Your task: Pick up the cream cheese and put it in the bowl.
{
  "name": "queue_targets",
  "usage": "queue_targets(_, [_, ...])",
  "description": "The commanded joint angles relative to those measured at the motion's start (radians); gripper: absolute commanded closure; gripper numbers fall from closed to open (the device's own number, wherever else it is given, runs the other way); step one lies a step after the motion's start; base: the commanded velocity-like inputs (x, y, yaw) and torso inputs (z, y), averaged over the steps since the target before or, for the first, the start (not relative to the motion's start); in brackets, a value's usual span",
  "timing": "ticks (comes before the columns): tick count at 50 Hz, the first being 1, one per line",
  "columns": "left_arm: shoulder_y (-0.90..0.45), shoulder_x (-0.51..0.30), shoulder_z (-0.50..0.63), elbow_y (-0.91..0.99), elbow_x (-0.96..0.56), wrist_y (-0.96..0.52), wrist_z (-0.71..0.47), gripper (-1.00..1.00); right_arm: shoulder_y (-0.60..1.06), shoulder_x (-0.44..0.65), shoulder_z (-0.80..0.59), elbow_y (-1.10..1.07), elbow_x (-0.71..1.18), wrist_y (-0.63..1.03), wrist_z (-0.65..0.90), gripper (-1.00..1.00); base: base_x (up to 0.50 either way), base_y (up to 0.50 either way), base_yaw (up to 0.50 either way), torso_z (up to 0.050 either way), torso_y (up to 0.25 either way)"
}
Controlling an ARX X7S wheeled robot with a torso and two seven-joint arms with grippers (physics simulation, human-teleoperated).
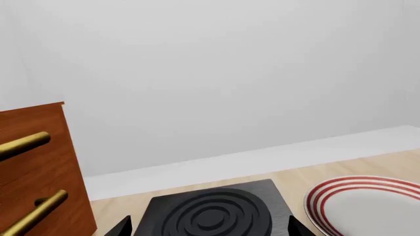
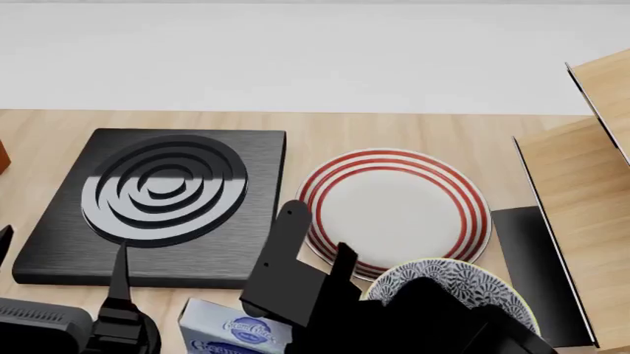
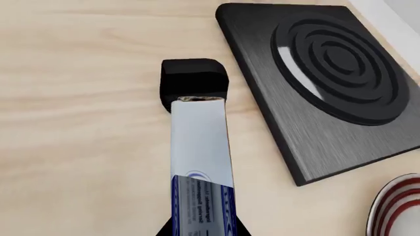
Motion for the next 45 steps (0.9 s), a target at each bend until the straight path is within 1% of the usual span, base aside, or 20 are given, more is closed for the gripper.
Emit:
queue_targets(1, [0.005, -0.003, -0.002, 0.005, -0.004, 0.003, -0.004, -1.00, 0.026, 0.001, 0.021, -0.032, 0.007, 0.027, 0.009, 1.00, 0.00, 0.00, 0.00, 0.000, 0.000])
queue_targets(28, [0.006, -0.010, -0.004, 0.017, -0.013, 0.001, -0.012, -1.00, 0.083, -0.006, 0.067, -0.047, 0.031, 0.105, 0.045, 1.00, 0.00, 0.00, 0.00, 0.000, 0.000])
queue_targets(45, [0.006, -0.013, -0.003, 0.033, -0.024, -0.008, -0.017, -1.00, 0.098, 0.016, 0.106, -0.077, 0.052, 0.148, 0.071, 1.00, 0.00, 0.00, 0.00, 0.000, 0.000])
